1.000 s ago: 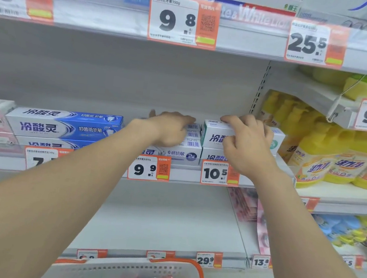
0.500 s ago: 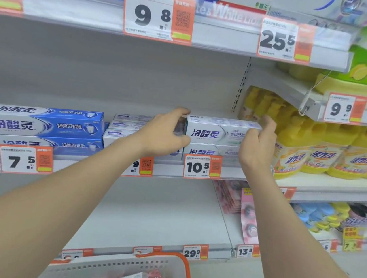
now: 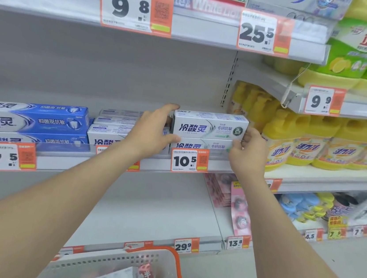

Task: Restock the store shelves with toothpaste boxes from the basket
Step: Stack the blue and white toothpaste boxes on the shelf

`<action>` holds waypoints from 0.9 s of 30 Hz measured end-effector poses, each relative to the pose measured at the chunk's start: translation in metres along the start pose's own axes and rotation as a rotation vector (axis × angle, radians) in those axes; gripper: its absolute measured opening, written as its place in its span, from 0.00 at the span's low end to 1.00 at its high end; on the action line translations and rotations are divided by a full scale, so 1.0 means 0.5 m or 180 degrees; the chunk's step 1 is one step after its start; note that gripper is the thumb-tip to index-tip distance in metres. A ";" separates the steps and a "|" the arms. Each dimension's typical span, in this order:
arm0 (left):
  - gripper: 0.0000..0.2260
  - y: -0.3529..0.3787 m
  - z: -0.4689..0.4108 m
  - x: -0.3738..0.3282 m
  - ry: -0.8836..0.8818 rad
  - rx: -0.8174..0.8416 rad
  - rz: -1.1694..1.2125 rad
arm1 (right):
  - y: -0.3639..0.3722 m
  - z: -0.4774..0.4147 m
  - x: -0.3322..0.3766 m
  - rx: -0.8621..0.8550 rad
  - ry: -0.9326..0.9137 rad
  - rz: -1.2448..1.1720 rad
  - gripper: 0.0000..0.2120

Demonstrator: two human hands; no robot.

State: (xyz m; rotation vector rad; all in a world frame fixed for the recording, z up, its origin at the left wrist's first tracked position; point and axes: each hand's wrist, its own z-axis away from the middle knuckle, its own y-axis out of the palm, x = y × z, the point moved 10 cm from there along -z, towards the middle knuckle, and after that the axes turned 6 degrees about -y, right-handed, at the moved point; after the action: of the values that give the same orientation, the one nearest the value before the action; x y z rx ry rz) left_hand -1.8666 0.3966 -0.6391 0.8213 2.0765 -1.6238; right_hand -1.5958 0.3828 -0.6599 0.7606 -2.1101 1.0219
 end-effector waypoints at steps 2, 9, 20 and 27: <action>0.36 0.001 -0.002 0.005 -0.0034 -0.0015 0.0044 | -0.001 0.003 0.000 -0.0009 -0.0081 0.0050 0.18; 0.40 0.000 0.003 0.005 -0.0234 0.0071 0.0253 | 0.000 0.005 -0.004 0.0005 -0.0107 0.0314 0.21; 0.11 -0.068 0.215 -0.023 0.0979 -0.0431 -0.0233 | 0.136 0.239 0.220 0.2481 -0.0512 0.1430 0.13; 0.06 0.020 0.474 0.191 -0.0093 0.1799 -0.0816 | 0.242 0.604 0.275 0.4774 -0.1402 0.2525 0.06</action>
State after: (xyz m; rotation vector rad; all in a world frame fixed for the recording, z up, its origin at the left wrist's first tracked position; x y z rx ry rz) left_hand -1.9465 0.1903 -0.7674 0.7040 1.7704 -2.4050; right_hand -1.8612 0.1682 -0.7508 0.7638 -1.6291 3.2219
